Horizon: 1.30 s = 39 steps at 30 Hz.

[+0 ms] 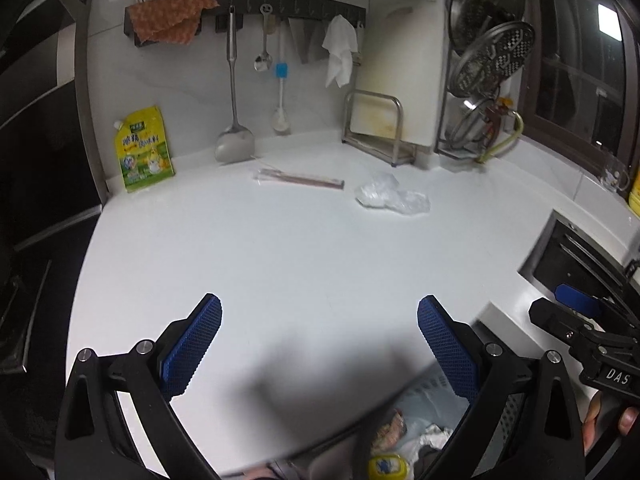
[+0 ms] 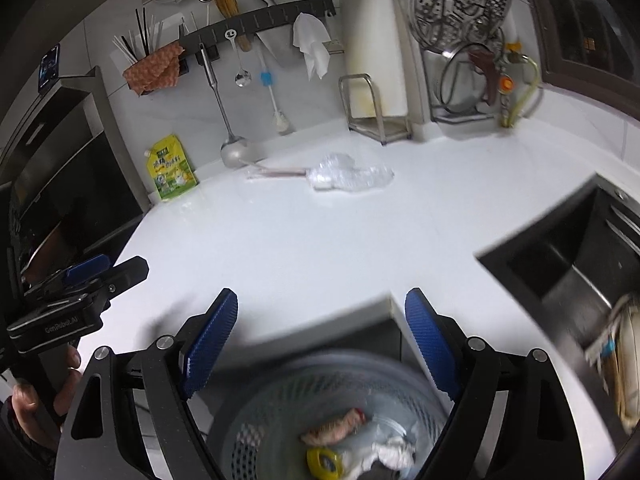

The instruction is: Collect trash

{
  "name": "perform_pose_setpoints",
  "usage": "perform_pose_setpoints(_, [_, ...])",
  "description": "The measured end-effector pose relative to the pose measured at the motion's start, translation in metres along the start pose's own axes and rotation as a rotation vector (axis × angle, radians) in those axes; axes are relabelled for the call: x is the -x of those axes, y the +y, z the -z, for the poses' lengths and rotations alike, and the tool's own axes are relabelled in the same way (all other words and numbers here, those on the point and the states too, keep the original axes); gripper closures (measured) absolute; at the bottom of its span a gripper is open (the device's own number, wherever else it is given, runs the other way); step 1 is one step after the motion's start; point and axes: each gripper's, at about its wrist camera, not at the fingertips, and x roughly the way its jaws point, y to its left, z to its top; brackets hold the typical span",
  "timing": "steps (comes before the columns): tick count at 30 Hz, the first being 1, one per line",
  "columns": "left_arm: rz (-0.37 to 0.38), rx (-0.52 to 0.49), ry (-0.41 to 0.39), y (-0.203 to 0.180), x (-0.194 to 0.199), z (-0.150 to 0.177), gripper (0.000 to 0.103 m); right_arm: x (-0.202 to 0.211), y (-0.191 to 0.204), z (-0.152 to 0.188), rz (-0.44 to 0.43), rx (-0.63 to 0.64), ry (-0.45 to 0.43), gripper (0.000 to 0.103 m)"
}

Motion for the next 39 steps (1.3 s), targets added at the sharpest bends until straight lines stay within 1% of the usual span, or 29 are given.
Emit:
perform_pose_setpoints(2, [-0.022, -0.005, -0.021, 0.005, -0.008, -0.015, 0.007, -0.012, 0.003, -0.017, 0.002, 0.020, -0.001, 0.021])
perform_pose_setpoints(7, [-0.042, 0.013, -0.040, 0.017, -0.040, -0.050, 0.007, -0.045, 0.006, -0.059, 0.017, 0.046, 0.005, 0.021])
perform_pose_setpoints(12, [-0.044, 0.054, -0.036, 0.026, -0.078, -0.075, 0.007, -0.096, 0.006, -0.094, 0.015, 0.064, 0.037, 0.021])
perform_pose_setpoints(14, [-0.073, 0.065, -0.028, 0.030, -0.098, -0.082, 0.007, -0.117, 0.006, -0.103, 0.032, 0.077, 0.049, 0.021])
perform_pose_setpoints(16, [-0.089, 0.078, -0.013, 0.035, -0.117, -0.088, 0.007, -0.141, 0.006, -0.112, 0.035, 0.088, 0.080, 0.021])
perform_pose_setpoints(20, [-0.118, 0.093, 0.027, 0.042, -0.148, -0.094, 0.006, -0.178, 0.005, -0.123, 0.035, 0.083, 0.122, 0.021])
perform_pose_setpoints(22, [-0.120, 0.102, 0.036, 0.046, -0.158, -0.094, 0.007, -0.194, 0.001, -0.129, 0.035, 0.066, 0.136, 0.021])
perform_pose_setpoints(24, [-0.123, 0.101, 0.041, 0.048, -0.164, -0.093, 0.007, -0.206, 0.000, -0.133, 0.053, 0.068, 0.144, 0.021])
perform_pose_setpoints(27, [-0.131, 0.082, 0.059, 0.048, -0.174, -0.091, 0.007, -0.230, -0.002, -0.138, 0.076, 0.062, 0.188, 0.021])
perform_pose_setpoints(29, [-0.125, 0.084, 0.068, 0.049, -0.178, -0.090, 0.007, -0.245, -0.002, -0.139, 0.077, 0.052, 0.226, 0.021])
perform_pose_setpoints(34, [-0.110, 0.095, 0.093, 0.053, -0.184, -0.087, 0.007, -0.273, 0.002, -0.140, 0.098, 0.070, 0.269, 0.021])
perform_pose_setpoints(39, [-0.111, 0.098, 0.084, 0.055, -0.182, -0.087, 0.007, -0.289, 0.001, -0.143, 0.104, 0.068, 0.285, 0.022])
